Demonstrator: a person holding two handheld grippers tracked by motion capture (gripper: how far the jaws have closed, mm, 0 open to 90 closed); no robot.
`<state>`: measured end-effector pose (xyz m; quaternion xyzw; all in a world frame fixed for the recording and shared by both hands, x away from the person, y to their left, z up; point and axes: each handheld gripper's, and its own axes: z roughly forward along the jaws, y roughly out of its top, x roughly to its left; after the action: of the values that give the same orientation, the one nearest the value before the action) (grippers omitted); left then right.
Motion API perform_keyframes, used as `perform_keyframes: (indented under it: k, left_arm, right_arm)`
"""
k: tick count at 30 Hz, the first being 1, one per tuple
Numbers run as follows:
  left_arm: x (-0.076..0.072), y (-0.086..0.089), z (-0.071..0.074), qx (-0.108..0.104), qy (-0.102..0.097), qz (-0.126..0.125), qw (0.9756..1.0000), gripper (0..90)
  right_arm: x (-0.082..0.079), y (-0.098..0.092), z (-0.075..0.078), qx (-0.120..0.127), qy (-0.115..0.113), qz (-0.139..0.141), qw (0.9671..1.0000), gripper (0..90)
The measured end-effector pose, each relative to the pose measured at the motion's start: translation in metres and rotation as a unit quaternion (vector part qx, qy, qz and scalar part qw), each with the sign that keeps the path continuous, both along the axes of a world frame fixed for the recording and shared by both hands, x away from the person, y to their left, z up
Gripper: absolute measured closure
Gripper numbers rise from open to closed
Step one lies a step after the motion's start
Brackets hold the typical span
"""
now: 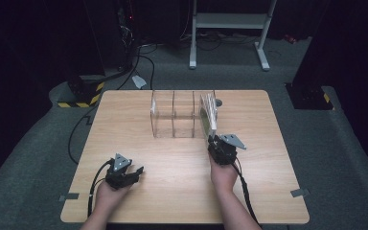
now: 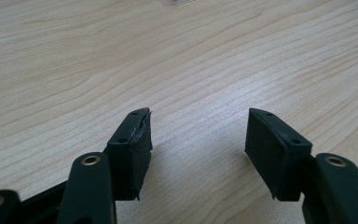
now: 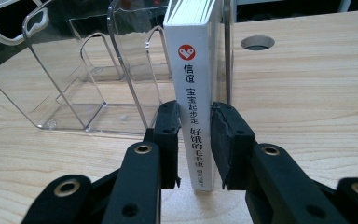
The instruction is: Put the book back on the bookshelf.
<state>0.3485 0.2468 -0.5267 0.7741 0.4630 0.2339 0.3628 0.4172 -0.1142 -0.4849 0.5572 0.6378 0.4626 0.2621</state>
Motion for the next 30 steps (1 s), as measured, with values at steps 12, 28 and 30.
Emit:
perform_keyframes:
  k: [12,28,30]
  left_arm:
    - [0.0000,0.0000,0.0000,0.000,0.000,0.000,1.0000,40.9]
    - [0.0000,0.0001,-0.0001,-0.001,0.000,0.001,1.0000,40.9]
    - [-0.0001,-0.0001,-0.0002,-0.002,0.000,0.001,1.0000,40.9]
  right_arm:
    - [0.0050,0.0034,0.0002,-0.002,0.000,-0.009,1.0000,72.1]
    - [0.0086,0.0061,0.0003,-0.004,-0.002,-0.012,0.9999,72.2]
    - [0.0087,0.0063,0.0004,-0.004,-0.002,-0.012,0.9999,72.2]
